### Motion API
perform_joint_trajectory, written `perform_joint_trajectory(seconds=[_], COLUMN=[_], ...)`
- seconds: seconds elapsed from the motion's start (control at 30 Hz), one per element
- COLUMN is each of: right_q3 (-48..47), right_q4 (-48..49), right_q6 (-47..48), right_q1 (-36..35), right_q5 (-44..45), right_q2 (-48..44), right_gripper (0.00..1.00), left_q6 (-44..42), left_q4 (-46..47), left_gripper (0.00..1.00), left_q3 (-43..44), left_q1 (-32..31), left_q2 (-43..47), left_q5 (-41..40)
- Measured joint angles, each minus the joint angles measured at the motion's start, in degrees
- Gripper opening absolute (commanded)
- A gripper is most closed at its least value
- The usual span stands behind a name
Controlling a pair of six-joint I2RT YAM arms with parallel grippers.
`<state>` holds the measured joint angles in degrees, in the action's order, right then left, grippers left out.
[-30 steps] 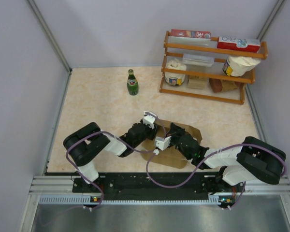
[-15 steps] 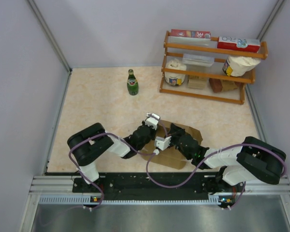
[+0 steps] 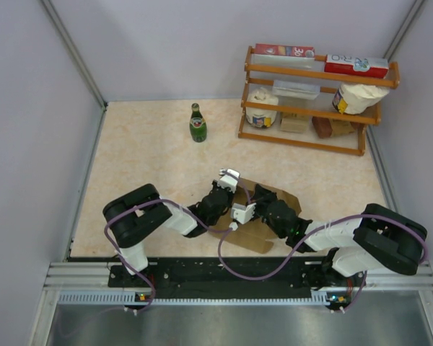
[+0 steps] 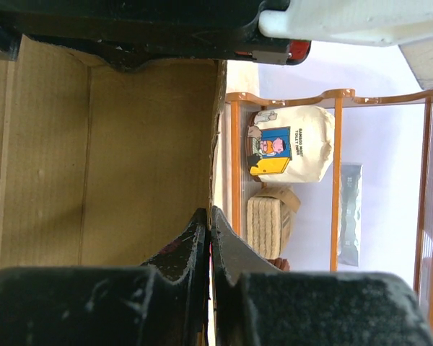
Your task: Fold the paper box
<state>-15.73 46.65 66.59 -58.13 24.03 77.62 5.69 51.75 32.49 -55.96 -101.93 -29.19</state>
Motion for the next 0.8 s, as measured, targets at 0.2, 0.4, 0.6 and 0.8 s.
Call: perform_joint_trajectory(seconds=[0.2,0.4,0.6,0.8], right_q3=[0.0,0.0,-0.2,-1.3], right_q4=[0.0,-1.4,-5.8,-9.9], right_q6=[-0.3,-1.6,-6.1,-10.5], right_q1=[0.0,0.0,-0.3,-0.6], right_q5=[0.3,0.1,-0.2,-1.7], right_q2=[0.0,-1.1,-6.2,-11.2], right_gripper=[0.07,0.23,0.38,0.43], left_q6=[0.0,0.3,1.1,3.7], left_q4=[-0.1,-0.2,-1.6,-4.0], left_gripper=[0.12,0.32,0.41,0.47], left_q3=[0.4,0.4,0.4,-1.7], left_q1=[-0.2,-0.7,-1.0,-1.3], left_q2=[-0.4,-0.4,-0.1,4.5], left_q5=[-0.7,-1.5,-1.4,1.9])
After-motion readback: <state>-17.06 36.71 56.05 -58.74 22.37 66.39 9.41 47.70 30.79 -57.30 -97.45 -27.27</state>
